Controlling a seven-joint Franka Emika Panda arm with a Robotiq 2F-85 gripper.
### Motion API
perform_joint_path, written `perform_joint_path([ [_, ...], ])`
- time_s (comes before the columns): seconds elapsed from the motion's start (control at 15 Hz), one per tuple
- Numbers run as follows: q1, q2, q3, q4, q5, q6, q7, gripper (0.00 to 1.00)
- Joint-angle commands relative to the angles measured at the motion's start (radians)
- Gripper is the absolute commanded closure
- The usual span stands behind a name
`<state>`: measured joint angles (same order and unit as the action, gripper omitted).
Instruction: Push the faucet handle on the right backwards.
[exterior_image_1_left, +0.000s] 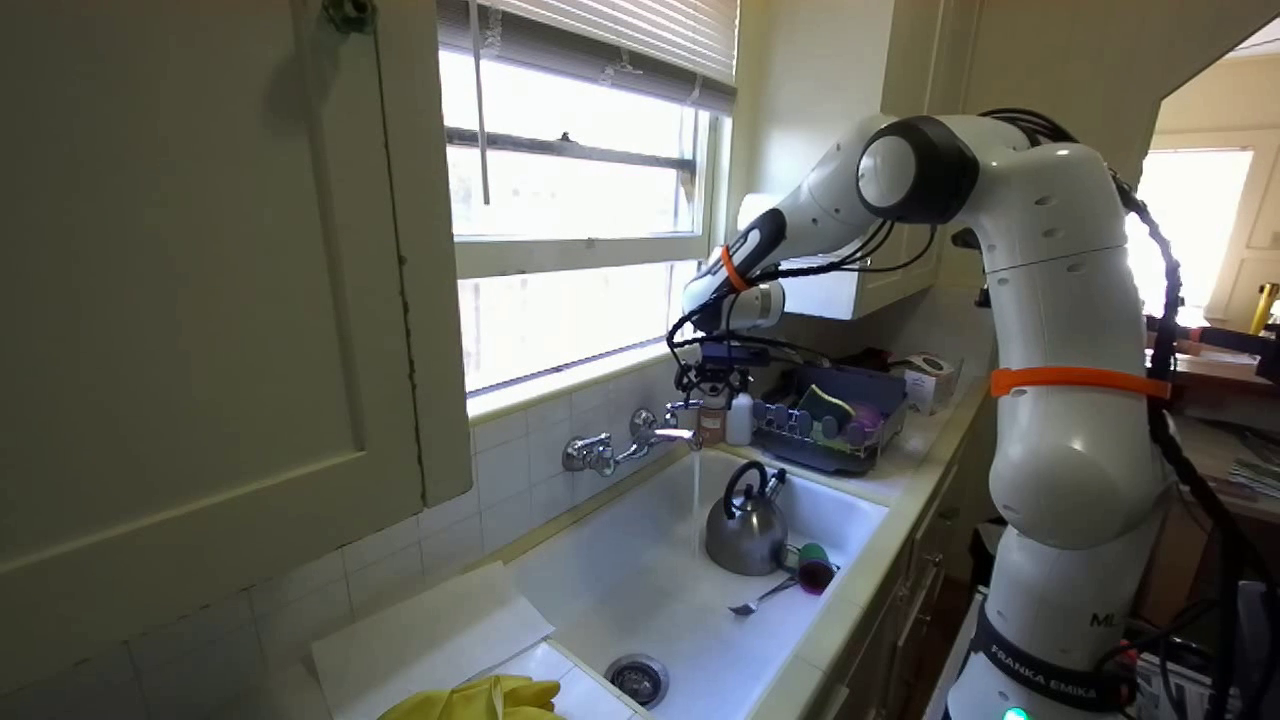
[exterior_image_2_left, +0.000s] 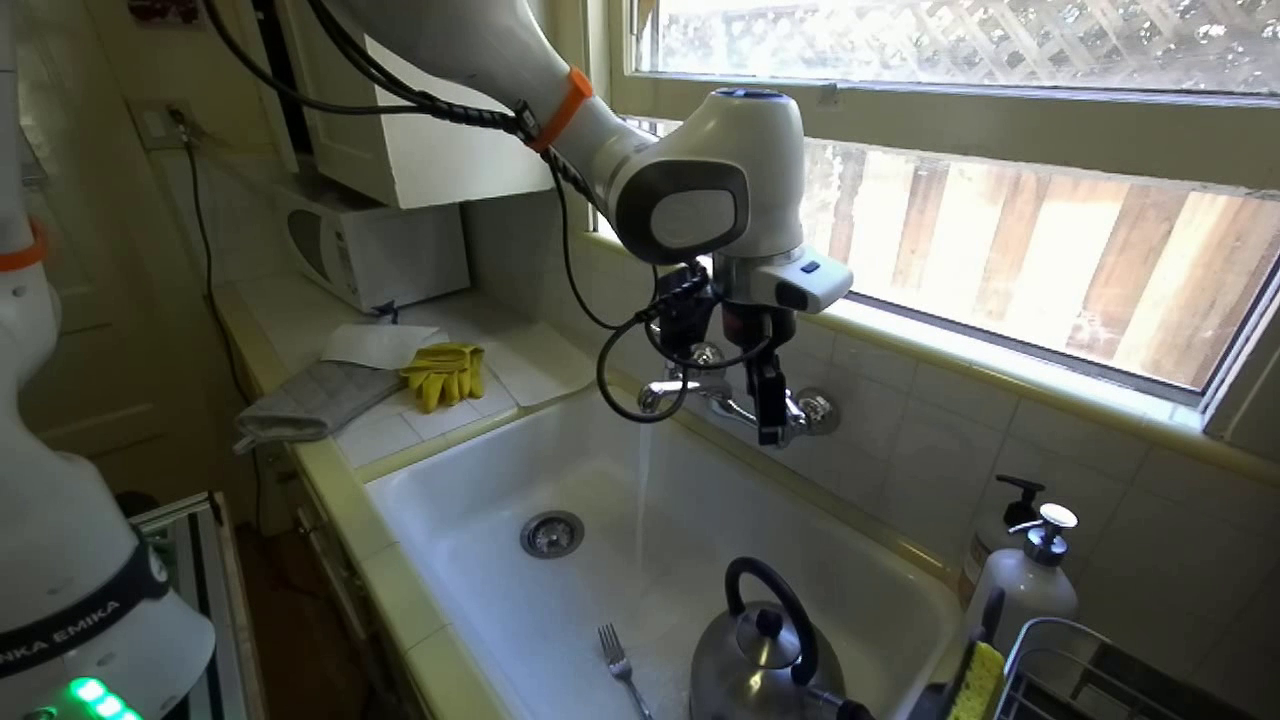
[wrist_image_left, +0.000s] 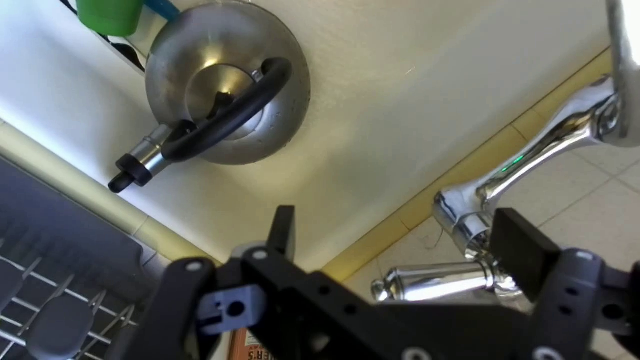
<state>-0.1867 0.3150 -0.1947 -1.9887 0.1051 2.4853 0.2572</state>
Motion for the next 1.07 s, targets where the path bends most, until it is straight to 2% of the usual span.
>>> perform_joint_path([
  [0.0, -0.011, 0.049, -0.005, 0.031, -0.008, 0.019, -0.047, 0.00],
  [1.0, -0.033, 0.164, -0.026, 0.144, -0.044, 0.058, -0.106, 0.00],
])
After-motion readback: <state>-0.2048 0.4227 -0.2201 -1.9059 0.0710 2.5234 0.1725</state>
